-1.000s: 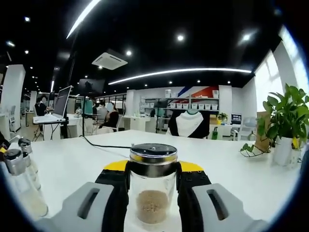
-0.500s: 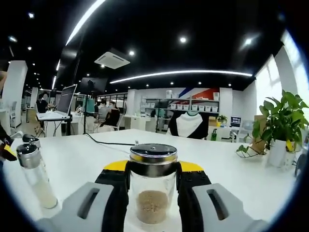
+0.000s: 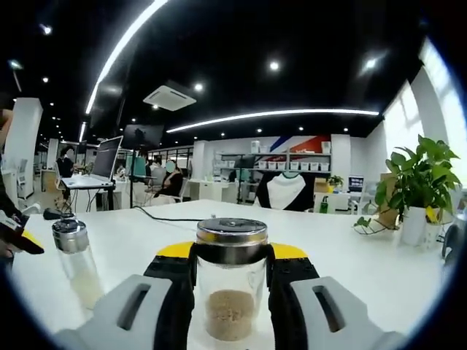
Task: Rotate the seasoning bottle until the label or dispensing opening points toward the visible target arrow and the bottle remains upright within the marked orientation range
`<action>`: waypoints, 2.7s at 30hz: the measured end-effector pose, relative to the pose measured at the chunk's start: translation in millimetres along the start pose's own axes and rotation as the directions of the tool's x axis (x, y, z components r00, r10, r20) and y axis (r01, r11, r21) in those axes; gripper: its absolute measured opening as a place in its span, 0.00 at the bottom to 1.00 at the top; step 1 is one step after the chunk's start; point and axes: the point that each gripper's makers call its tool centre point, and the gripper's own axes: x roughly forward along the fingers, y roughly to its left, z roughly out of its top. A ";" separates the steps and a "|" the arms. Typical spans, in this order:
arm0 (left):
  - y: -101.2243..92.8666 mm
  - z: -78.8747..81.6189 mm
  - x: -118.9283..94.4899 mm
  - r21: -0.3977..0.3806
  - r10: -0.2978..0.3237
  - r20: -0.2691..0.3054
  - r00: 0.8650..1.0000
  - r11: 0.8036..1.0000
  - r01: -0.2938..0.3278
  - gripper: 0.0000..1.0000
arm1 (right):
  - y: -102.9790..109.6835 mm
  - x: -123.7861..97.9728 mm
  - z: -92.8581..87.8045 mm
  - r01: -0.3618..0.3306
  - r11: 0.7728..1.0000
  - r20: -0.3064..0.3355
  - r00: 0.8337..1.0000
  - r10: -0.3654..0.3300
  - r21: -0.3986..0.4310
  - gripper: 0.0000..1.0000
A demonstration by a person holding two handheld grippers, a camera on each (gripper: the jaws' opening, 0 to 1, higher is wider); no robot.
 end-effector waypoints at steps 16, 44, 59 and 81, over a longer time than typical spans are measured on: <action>-12.3 0.4 1.3 -0.006 -0.034 0.004 0.999 0.999 0.034 0.95 | 26.9 -29.2 -1.4 -0.031 0.999 0.019 0.999 0.030 0.024 0.35; -14.9 -6.1 12.1 -0.063 -0.056 0.011 0.998 0.996 0.056 0.94 | 66.6 -52.7 -18.2 -0.108 0.991 0.021 0.994 0.106 0.076 0.35; -21.4 -12.7 13.0 -0.050 -0.083 -0.003 0.997 0.995 0.082 0.91 | 93.2 -68.8 -10.9 -0.181 0.979 0.041 0.983 0.177 0.096 0.35; -2.7 -8.0 11.4 -0.026 -0.045 0.019 0.999 0.999 0.045 0.88 | 142.9 -82.8 -2.7 -0.299 0.947 0.063 0.954 0.293 0.118 0.35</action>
